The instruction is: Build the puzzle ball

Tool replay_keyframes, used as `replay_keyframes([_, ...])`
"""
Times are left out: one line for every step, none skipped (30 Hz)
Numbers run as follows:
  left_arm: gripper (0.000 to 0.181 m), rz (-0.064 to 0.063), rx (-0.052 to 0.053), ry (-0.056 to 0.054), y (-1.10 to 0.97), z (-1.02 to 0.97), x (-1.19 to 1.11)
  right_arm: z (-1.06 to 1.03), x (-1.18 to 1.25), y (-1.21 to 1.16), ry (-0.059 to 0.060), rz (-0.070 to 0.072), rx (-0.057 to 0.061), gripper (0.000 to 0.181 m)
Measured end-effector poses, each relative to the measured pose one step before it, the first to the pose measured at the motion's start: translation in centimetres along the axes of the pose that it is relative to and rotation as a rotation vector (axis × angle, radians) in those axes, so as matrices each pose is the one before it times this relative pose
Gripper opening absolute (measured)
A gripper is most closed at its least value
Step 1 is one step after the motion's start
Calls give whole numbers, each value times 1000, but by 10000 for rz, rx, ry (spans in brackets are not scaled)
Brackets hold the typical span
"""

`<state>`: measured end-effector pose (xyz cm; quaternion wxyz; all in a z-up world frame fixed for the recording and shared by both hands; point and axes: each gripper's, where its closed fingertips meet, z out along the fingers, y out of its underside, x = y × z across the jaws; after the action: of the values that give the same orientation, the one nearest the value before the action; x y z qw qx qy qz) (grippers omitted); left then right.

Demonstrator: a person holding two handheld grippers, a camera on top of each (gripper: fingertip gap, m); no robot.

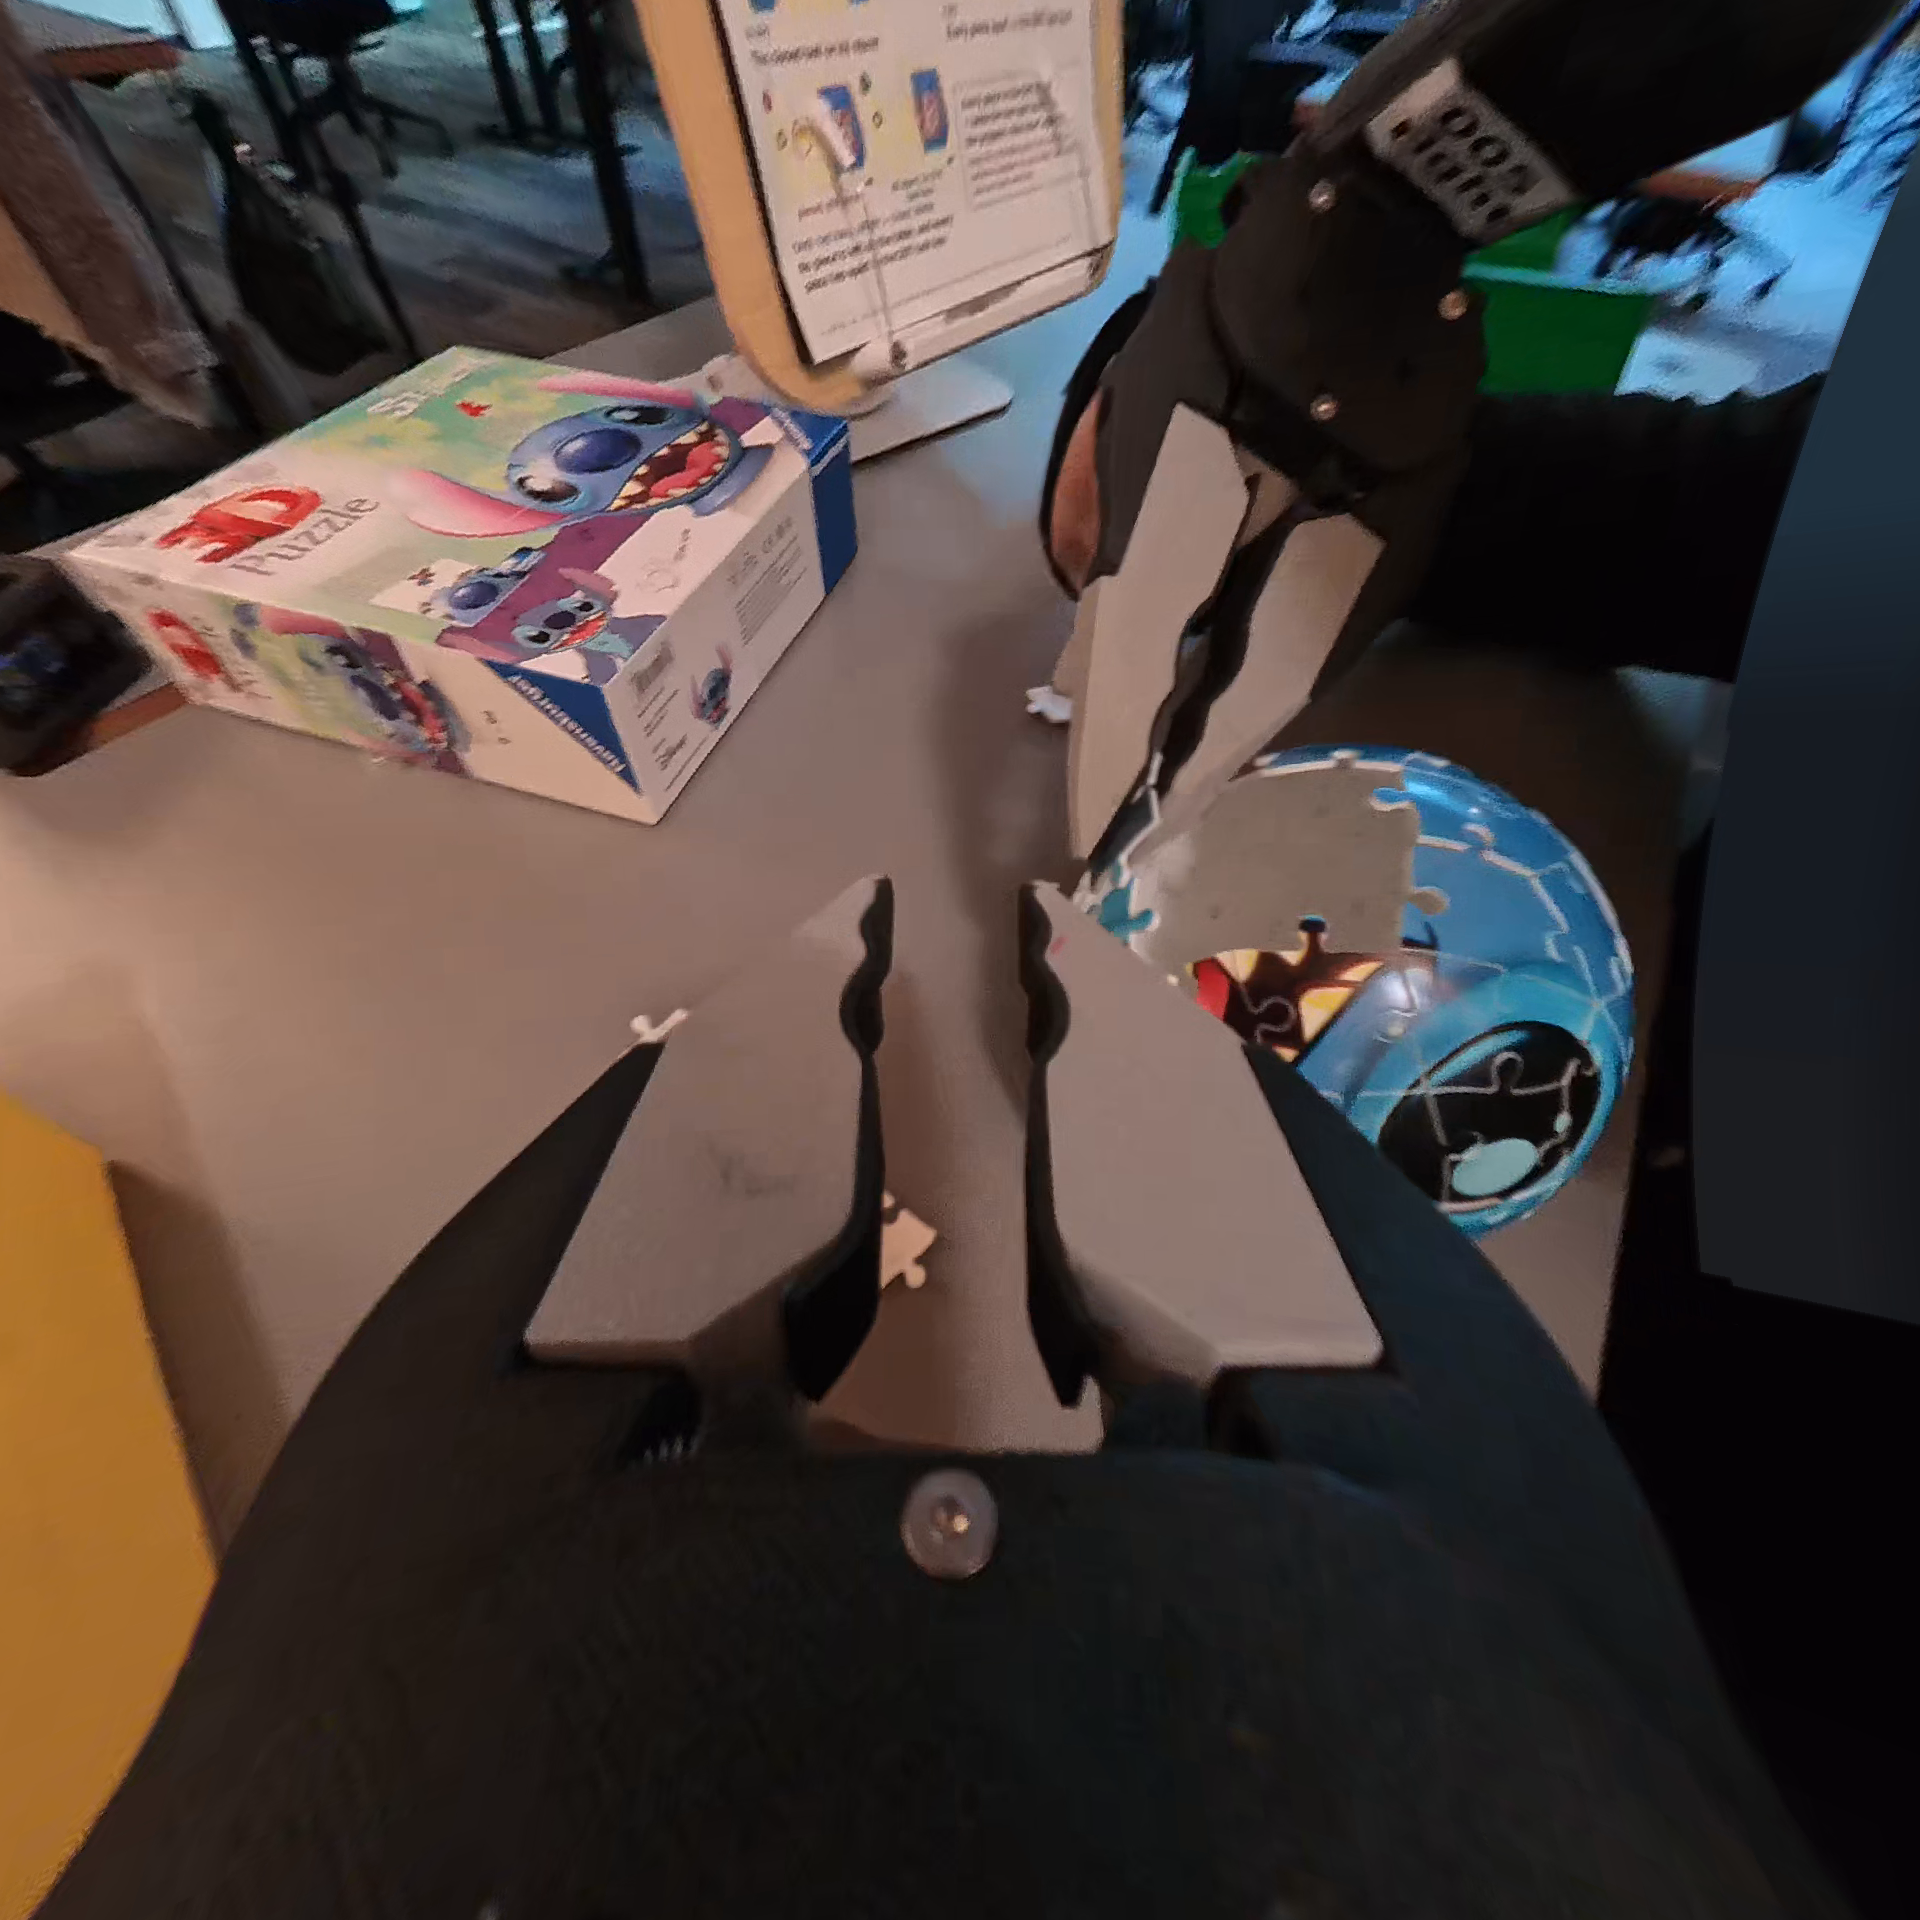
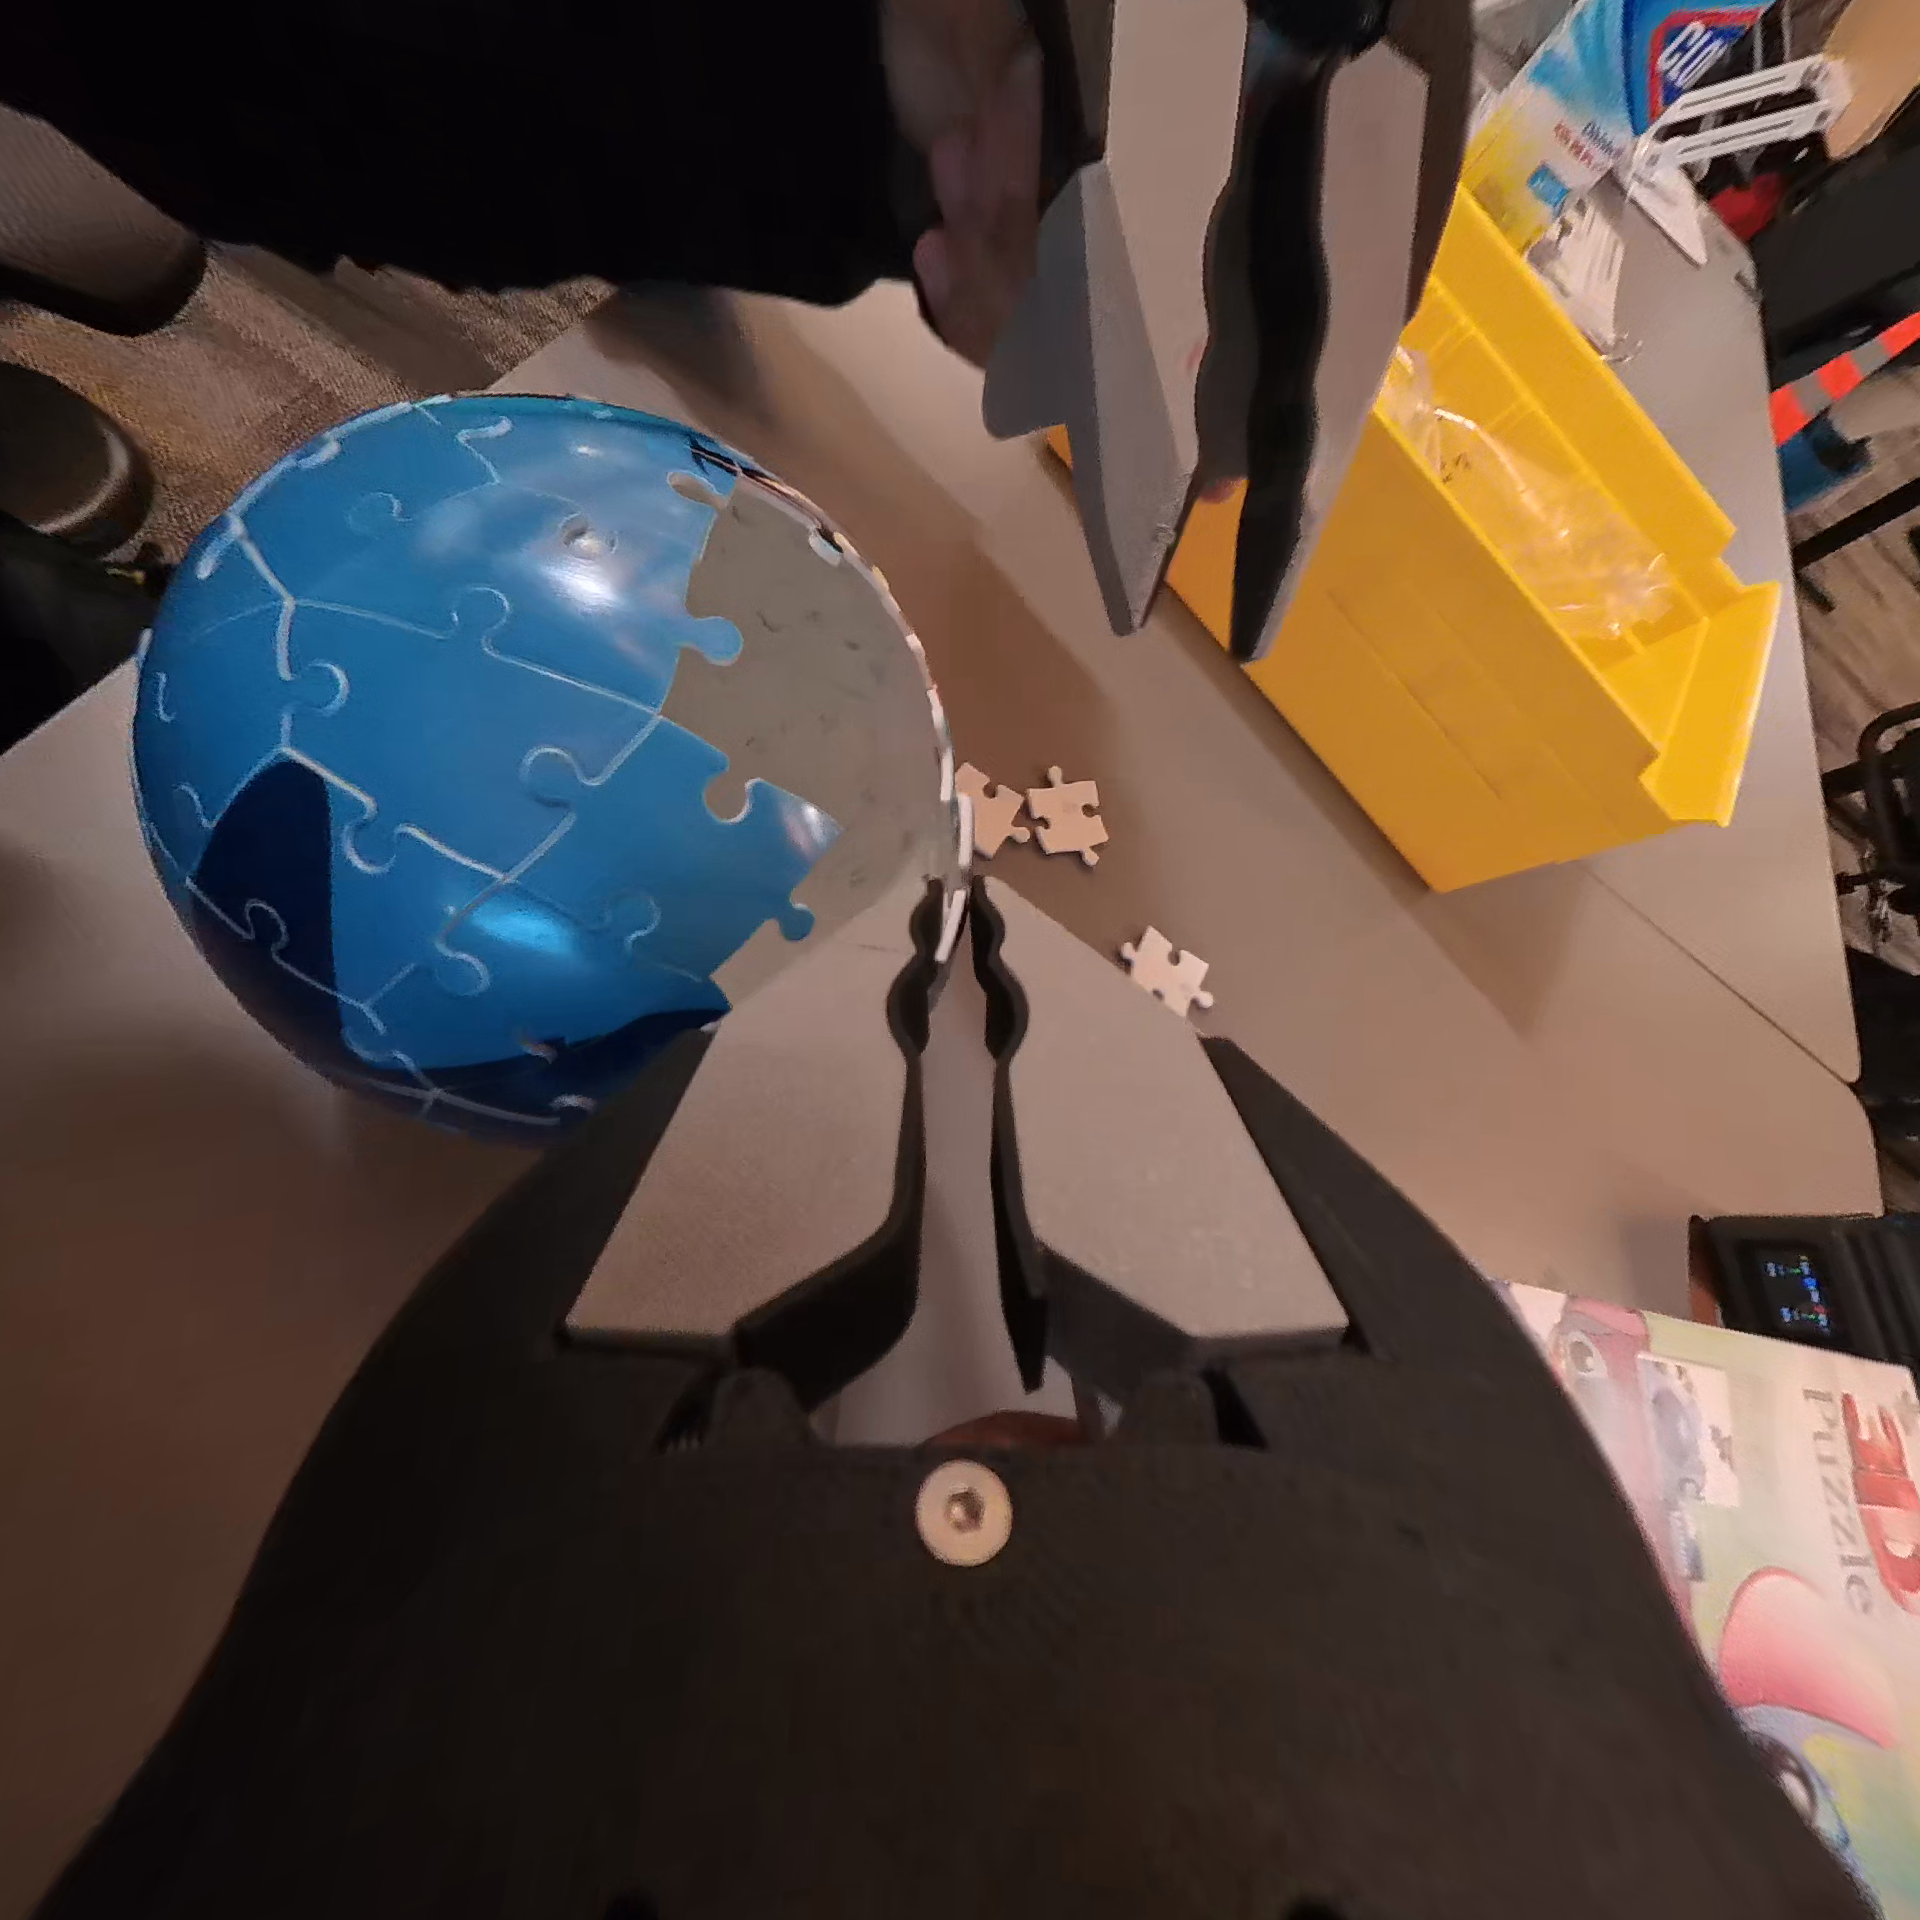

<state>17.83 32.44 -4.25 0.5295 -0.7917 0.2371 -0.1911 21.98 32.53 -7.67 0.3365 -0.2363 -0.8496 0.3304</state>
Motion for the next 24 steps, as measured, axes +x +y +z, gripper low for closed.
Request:
replay_keyframes([21,-151,131,203,80,160,-82,-224,314,-160,155,-4,172,0])
replay_keyframes([21,-100,-24,-53,268,188,-403,-375,400,-260,188,18,247,0])
replay_keyframes([22,4,-177,-155,448,151,-390,-575,368,-290,114,120,250,0])
replay_keyframes([24,128,-211,-157,467,82,-179,-738,508,-144,103,305,169,0])
replay_keyframes([25,180,-127,-73,388,-8,103,-776,519,165,-4,539,61,0])
replay_keyframes([27,135,-50,129,305,-86,441,-637,453,741,-170,814,-157,0])
replay_keyframes([30,19,-51,319,312,-122,670,-369,360,1601,-325,999,-547,0])
replay_keyframes([38,-72,-38,439,306,-208,763,-33,430,2251,-299,930,-840,0])
replay_keyframes([46,-96,-5,385,287,-319,621,292,613,2239,-100,667,-758,3])
replay_keyframes([51,-67,60,234,230,-430,412,552,677,1808,59,434,-475,6])
replay_keyframes([55,-23,138,145,160,-470,346,677,572,1320,66,342,-255,4])
replay_keyframes([60,8,167,212,103,-431,526,694,296,1098,-88,363,-268,2])
replay_keyframes([67,39,165,313,70,-298,786,602,48,980,-221,336,-366,2])
replay_keyframes([72,36,118,242,85,-132,761,447,34,659,-128,213,-275,3])
replay_keyframes([75,40,1,51,254,22,527,289,-112,349,-116,114,-146,3])
replay_keyframes([78,54,-134,-128,470,90,293,156,-297,154,-184,79,-107,5])
replay_keyframes([83,87,-175,-200,575,123,205,6,-205,-82,-67,31,-50,11])
replay_keyframes([85,66,-127,-213,531,119,181,-192,-14,-373,116,-47,78,16])
replay_keyframes([87,68,-109,-195,507,128,182,-368,-230,-715,13,-94,197,20])
replay_keyframes([89,94,-36,-182,342,151,179,-453,-549,-1099,-183,-76,297,22])
replay_keyframes([90,94,83,-103,113,210,277,-369,-683,-1376,-277,-36,332,23])
replay_keyframes([90,58,138,8,-41,281,417,-176,-664,-1385,-273,-18,235,25])
replay_keyframes([90,31,12,43,64,304,420,37,-524,-1188,-221,-24,52,28])
replay_keyframes([91,46,-164,-61,227,269,240,178,-358,-945,-161,-17,-103,28])
